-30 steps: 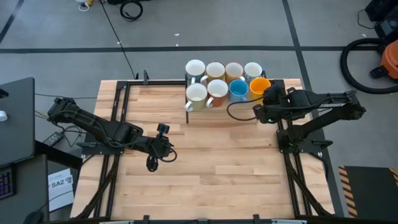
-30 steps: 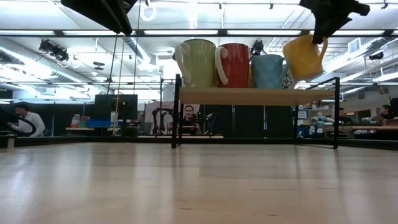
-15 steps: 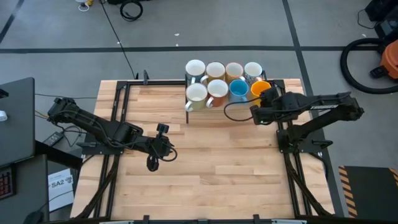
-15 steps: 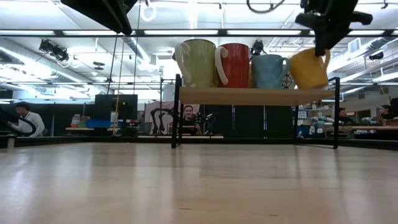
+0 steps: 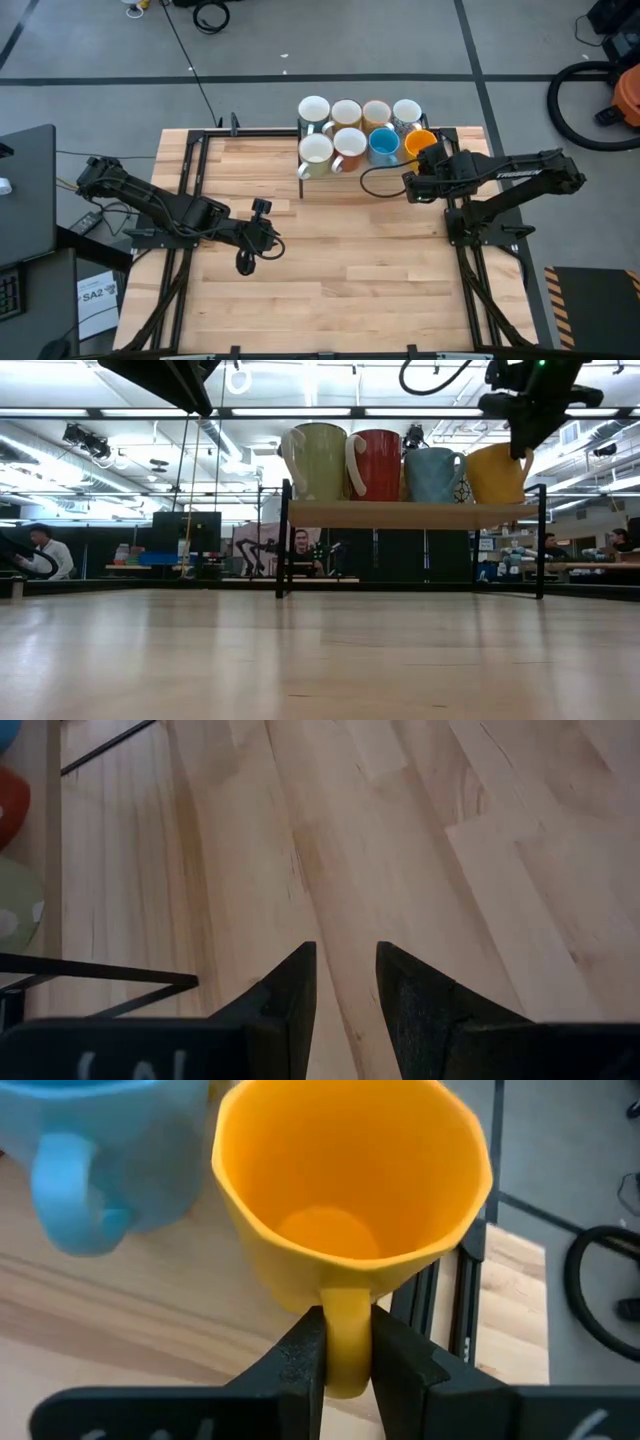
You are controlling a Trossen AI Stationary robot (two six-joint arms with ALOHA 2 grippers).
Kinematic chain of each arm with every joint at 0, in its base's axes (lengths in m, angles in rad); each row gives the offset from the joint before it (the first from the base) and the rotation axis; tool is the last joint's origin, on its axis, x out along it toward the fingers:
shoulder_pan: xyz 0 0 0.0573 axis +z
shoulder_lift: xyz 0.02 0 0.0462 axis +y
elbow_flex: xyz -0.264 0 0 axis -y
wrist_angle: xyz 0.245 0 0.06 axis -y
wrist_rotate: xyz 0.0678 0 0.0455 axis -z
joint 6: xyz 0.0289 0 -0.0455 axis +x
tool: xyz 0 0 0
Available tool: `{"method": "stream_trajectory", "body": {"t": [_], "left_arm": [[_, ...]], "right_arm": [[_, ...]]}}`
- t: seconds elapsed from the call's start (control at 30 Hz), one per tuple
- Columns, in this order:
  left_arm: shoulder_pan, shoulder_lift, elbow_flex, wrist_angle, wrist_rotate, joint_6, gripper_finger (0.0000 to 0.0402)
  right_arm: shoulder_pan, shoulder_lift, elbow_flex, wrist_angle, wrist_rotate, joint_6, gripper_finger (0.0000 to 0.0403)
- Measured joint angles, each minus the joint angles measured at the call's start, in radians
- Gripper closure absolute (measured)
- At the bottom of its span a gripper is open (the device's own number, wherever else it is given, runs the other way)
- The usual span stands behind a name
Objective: Place coffee mugs
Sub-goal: Put the yellow mug on the shelf
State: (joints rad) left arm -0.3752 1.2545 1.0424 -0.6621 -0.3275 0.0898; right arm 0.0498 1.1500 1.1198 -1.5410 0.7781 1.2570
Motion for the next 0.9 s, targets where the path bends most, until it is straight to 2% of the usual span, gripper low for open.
{"method": "stream_trajectory", "body": {"t": [0.37,0.9], "left_arm": [[0.000,0.000,0.000,0.000,0.000,0.000,0.0288],[0.000,0.000,0.000,0.000,0.000,0.000,0.0288]], "right_arm": [[0.000,0.001,-0.002,0.003,-0.051,-0.004,0.0310],[0.000,0.001,-0.002,0.005,-0.006,-0.049,0.0304]]}}
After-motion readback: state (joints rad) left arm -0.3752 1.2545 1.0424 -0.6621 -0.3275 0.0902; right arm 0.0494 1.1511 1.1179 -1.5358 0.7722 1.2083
